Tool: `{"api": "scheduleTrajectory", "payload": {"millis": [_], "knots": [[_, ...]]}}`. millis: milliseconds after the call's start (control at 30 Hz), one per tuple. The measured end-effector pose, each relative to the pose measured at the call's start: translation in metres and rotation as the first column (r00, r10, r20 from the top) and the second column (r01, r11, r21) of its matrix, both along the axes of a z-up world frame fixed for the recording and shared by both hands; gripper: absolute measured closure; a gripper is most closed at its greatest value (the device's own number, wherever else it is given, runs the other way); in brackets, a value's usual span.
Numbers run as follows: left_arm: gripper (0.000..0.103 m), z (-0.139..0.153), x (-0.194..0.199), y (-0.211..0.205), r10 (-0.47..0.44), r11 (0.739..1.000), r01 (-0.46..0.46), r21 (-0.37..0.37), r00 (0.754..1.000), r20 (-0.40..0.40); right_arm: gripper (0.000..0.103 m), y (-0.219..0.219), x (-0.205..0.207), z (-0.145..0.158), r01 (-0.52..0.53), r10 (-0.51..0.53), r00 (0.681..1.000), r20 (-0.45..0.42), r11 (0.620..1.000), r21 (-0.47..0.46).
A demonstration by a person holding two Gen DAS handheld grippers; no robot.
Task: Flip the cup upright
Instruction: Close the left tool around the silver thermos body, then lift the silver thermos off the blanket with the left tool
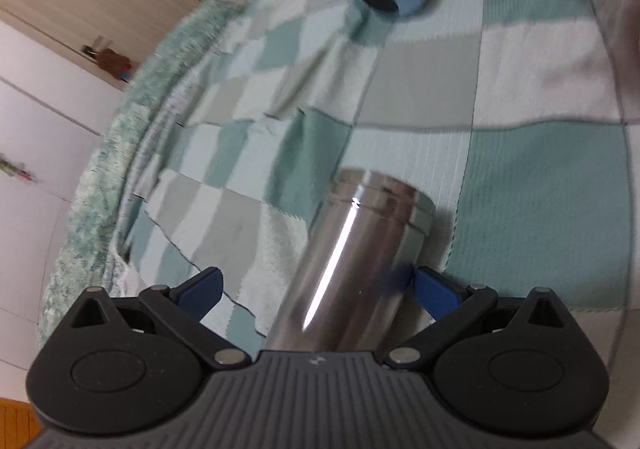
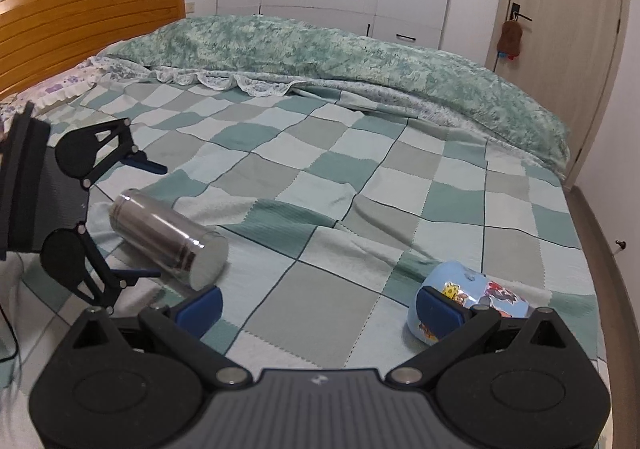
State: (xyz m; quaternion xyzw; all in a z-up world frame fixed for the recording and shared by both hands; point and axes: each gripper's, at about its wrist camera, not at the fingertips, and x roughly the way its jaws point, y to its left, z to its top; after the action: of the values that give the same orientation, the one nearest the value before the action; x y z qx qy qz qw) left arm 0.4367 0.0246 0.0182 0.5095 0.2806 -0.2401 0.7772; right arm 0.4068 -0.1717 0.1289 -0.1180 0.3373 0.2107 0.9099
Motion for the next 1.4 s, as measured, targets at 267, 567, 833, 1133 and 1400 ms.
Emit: {"api": "scheduleTrajectory", "payload": {"millis": [267, 567, 833, 1133, 1400], "knots": [[0.036, -0.011, 0.015, -0.006, -0.033, 0.999, 0.034, 0.002, 0.995, -0.095, 0.0, 0.003, 0.013, -0.02, -0.038, 0.038, 0.999, -0.008, 0.999, 0.001], [0.038, 0.006, -0.023, -0.016, -0.069, 0.996, 0.068, 0.051, 0.997, 0.029, 0.0, -0.001, -0.002, -0.005, -0.043, 0.042, 0.999, 0.022, 0.999, 0.03], [0.04, 0.034, -0.07, -0.019, -0.064, 0.994, 0.054, 0.099, 0.992, 0.105, 0.0, -0.006, -0.037, 0.028, -0.047, 0.042, 0.996, 0.077, 0.997, 0.061], [0.04, 0.072, -0.155, -0.025, -0.025, 0.991, 0.002, 0.131, 0.984, 0.174, 0.0, -0.008, -0.105, 0.065, -0.08, 0.068, 0.989, 0.131, 0.993, 0.091], [0.039, 0.068, -0.245, -0.03, 0.032, 0.986, -0.062, 0.152, 0.981, 0.19, 0.0, -0.008, -0.188, 0.078, -0.13, 0.113, 0.981, 0.159, 0.986, 0.1]]}}
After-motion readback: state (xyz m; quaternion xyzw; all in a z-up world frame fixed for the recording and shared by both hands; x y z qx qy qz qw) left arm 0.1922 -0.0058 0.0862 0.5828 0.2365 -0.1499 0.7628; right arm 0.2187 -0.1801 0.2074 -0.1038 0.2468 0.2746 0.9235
